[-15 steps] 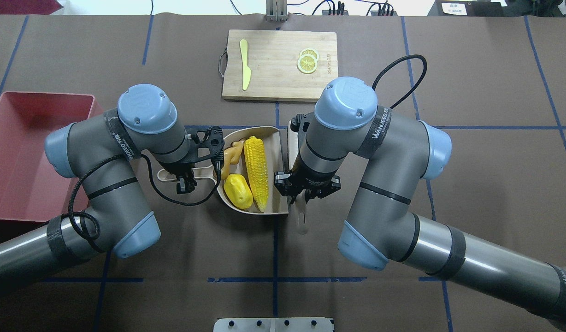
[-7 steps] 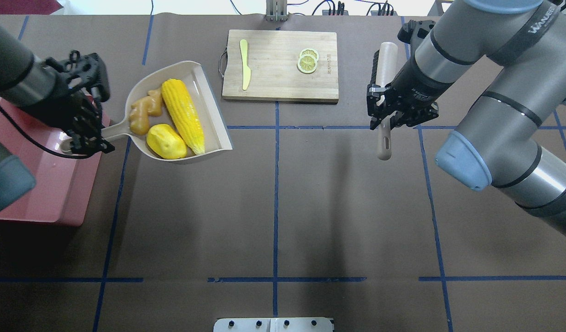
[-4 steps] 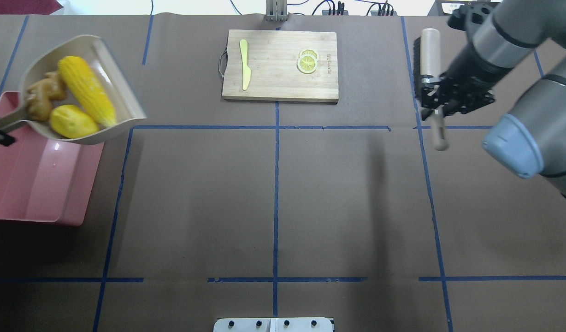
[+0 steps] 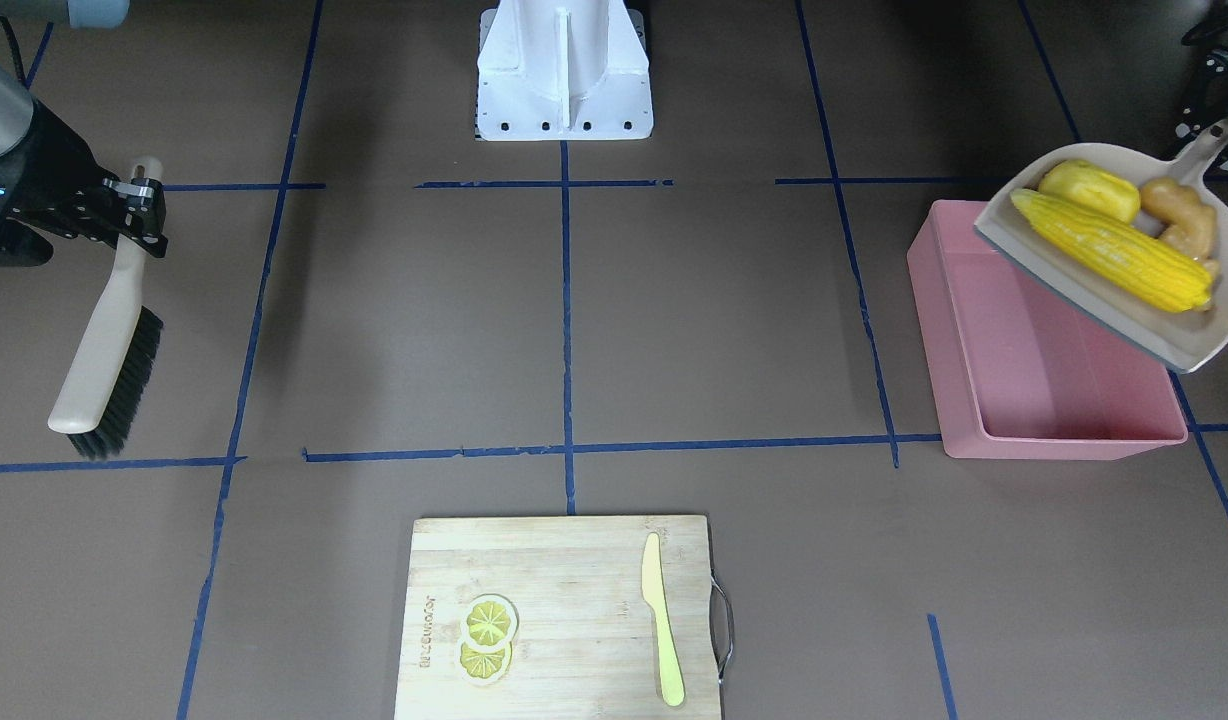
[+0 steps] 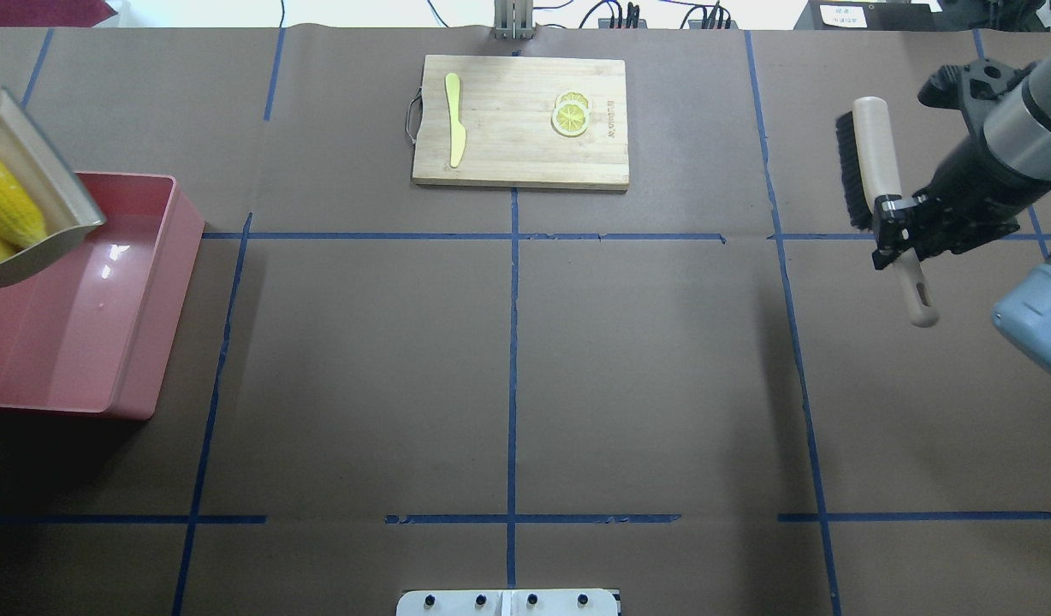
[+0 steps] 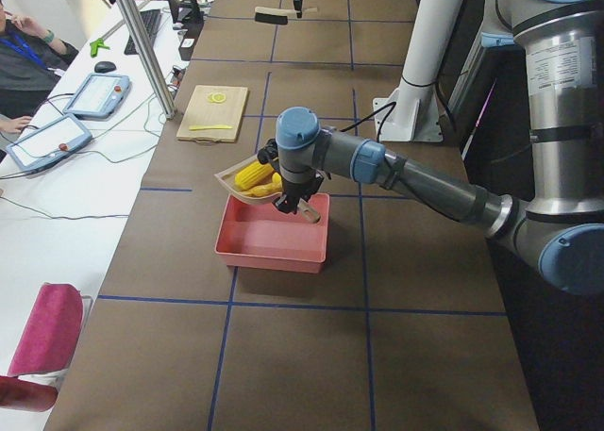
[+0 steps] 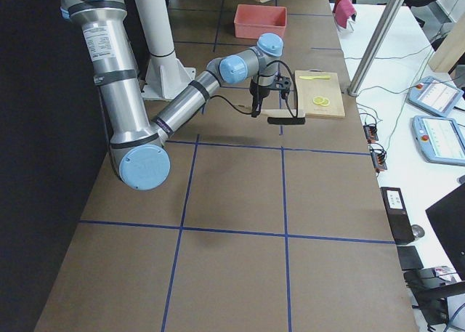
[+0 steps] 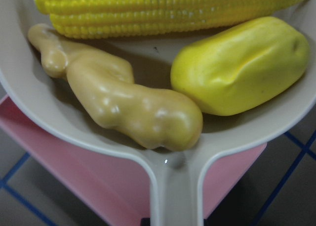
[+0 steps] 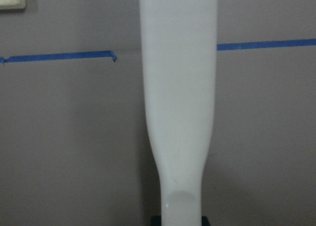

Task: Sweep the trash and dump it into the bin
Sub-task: 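Lift the dustpan over the pink bin with the left gripper while the right withdraws, then tilt the dustpan with the left gripper to dump the vegetables into the bin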

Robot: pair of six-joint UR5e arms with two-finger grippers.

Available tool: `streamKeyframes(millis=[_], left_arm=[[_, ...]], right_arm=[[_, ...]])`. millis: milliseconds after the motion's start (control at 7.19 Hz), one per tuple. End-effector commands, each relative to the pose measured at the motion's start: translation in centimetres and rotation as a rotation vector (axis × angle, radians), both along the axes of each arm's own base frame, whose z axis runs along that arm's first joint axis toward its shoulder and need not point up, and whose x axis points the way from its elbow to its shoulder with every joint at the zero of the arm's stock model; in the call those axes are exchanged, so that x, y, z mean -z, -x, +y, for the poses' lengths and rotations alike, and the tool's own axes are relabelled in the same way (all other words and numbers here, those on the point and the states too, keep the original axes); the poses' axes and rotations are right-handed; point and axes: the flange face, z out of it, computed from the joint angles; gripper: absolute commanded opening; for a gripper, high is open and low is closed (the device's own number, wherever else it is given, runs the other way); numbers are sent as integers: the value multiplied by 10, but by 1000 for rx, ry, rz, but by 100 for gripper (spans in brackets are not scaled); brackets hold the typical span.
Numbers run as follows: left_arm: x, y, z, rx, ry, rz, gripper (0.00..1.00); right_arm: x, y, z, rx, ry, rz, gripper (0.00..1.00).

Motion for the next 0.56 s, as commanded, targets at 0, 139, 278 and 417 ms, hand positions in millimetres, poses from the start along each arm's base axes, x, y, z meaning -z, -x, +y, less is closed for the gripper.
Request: streamKeyframes(millis=[0,139,278,417], left_arm=[[-21,15,11,21,19,-57,0],[-33,21,13,37,20,-157,0],[-39,24,13,29,24,-222,0],[-44,30,14,-8,5,-296,0]], right_arm=[[-38,-13,20,36,19,34,0],[-43,-14,22,46,16,37,1],[-45,-14,23,46,17,37,1],[-49,-15,24,47,23,41,0]])
